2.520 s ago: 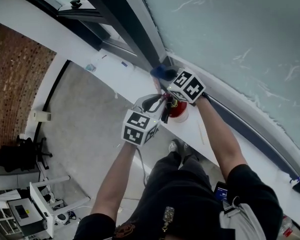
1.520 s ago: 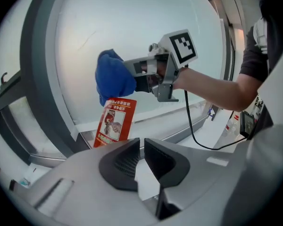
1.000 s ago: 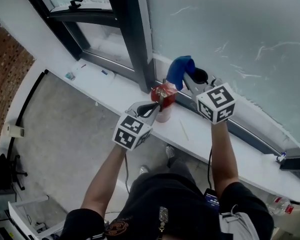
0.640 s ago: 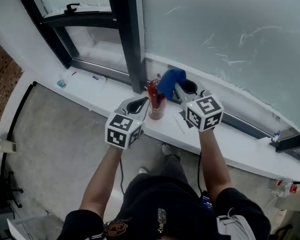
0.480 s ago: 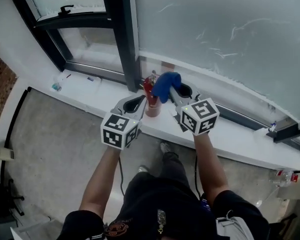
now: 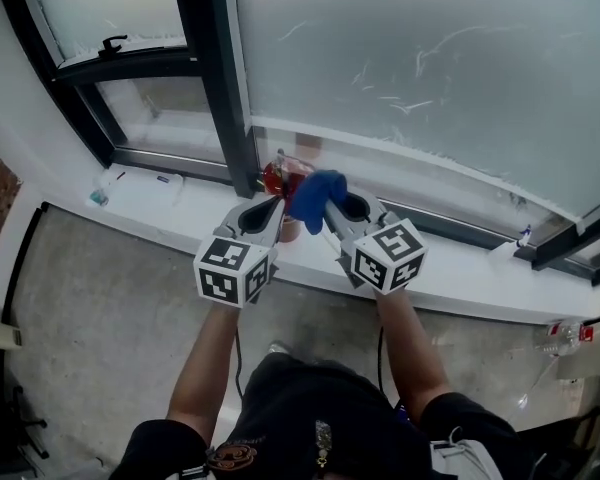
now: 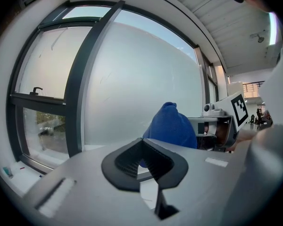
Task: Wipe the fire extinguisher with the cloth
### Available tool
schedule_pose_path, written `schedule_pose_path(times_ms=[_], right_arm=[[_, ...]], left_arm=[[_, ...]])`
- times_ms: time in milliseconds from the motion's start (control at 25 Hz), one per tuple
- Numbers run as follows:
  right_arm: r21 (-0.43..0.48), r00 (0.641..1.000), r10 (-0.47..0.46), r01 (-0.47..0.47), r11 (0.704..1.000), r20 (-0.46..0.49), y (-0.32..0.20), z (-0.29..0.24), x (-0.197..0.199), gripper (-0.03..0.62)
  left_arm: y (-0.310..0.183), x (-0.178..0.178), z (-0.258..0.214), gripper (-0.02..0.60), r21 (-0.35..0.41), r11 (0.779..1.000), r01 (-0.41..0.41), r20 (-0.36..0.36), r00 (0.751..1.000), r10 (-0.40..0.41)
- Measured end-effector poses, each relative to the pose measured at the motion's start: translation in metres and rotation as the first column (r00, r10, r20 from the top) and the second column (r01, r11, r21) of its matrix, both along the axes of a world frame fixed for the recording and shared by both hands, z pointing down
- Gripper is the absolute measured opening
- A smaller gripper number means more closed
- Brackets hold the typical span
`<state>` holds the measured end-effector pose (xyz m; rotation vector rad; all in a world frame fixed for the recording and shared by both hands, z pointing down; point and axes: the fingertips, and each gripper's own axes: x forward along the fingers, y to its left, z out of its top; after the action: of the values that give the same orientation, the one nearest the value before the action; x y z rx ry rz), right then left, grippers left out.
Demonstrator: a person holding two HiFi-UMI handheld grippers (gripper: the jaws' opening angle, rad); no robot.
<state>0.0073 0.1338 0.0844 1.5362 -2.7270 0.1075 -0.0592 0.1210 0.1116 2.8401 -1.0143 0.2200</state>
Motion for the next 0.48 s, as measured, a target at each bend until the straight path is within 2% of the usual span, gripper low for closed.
schedule_pose_path(times_ms=[480], right_arm=[[0.026,0.998,-0.037,0.036,0.999,0.049,0.066,-0.019,0.012,0.023]], left_arm=[[0.066,0.014,-0.016,0.008,0.019,1.000,0.019,0.051,0.999,-0.020]])
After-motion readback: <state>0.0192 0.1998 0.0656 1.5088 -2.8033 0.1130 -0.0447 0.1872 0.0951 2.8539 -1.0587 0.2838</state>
